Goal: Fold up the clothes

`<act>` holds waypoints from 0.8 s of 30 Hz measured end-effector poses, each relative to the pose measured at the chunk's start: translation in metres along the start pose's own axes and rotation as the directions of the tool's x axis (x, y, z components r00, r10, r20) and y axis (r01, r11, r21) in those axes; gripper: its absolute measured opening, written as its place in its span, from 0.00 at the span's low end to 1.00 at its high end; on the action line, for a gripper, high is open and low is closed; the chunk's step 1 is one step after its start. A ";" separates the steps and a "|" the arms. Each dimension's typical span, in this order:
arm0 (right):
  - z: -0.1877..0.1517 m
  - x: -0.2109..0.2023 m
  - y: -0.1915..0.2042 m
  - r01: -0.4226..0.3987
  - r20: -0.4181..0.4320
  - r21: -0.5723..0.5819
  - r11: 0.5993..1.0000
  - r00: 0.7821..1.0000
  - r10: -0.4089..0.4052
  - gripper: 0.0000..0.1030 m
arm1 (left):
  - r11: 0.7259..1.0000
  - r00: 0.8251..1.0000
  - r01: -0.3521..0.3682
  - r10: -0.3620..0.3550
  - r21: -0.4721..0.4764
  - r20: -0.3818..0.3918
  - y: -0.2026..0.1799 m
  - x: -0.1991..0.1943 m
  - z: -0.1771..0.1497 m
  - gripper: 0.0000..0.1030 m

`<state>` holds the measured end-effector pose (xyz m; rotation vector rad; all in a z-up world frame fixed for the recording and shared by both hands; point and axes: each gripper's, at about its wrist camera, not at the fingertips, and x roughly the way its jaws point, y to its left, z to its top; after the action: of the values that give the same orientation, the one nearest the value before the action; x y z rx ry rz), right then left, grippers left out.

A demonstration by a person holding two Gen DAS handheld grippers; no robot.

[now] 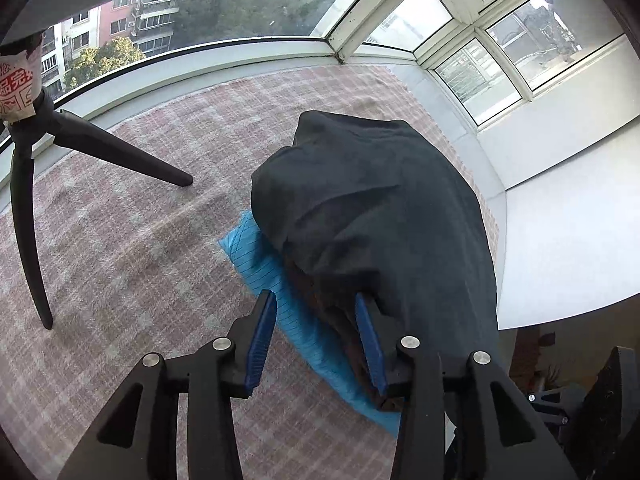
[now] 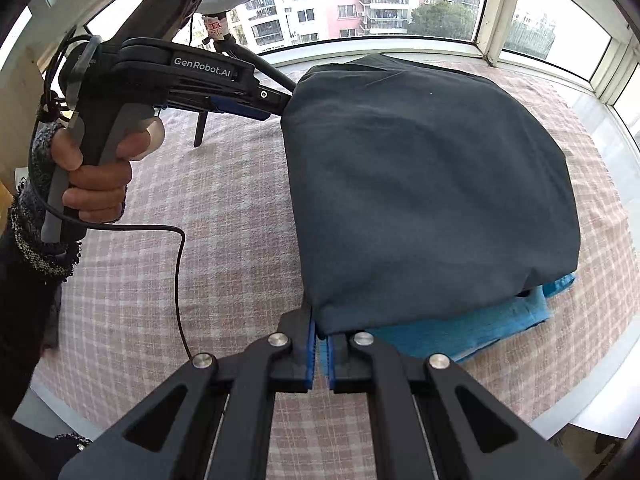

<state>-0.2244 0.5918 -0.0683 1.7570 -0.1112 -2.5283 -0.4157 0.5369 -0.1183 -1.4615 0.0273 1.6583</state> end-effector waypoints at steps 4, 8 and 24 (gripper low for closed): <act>-0.003 0.006 0.010 0.027 -0.051 -0.076 0.997 0.998 -0.031 0.04 | 1.000 1.000 -0.020 0.020 0.004 0.002 -0.014 0.009 0.000 0.01; -0.011 -0.012 -0.006 0.025 -0.073 -0.089 0.996 0.997 -0.031 0.04 | 0.996 0.995 -0.064 0.059 0.068 0.079 -0.031 -0.020 -0.022 0.02; -0.032 -0.049 -0.086 -0.203 -0.031 0.089 0.975 0.978 0.207 0.15 | 0.954 0.966 -0.171 0.113 0.246 0.233 -0.097 -0.051 -0.025 0.23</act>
<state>-0.1778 0.6813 -0.0421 1.7246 -0.3839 -2.3741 -0.3417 0.5512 -0.0347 -1.0943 0.2295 1.8453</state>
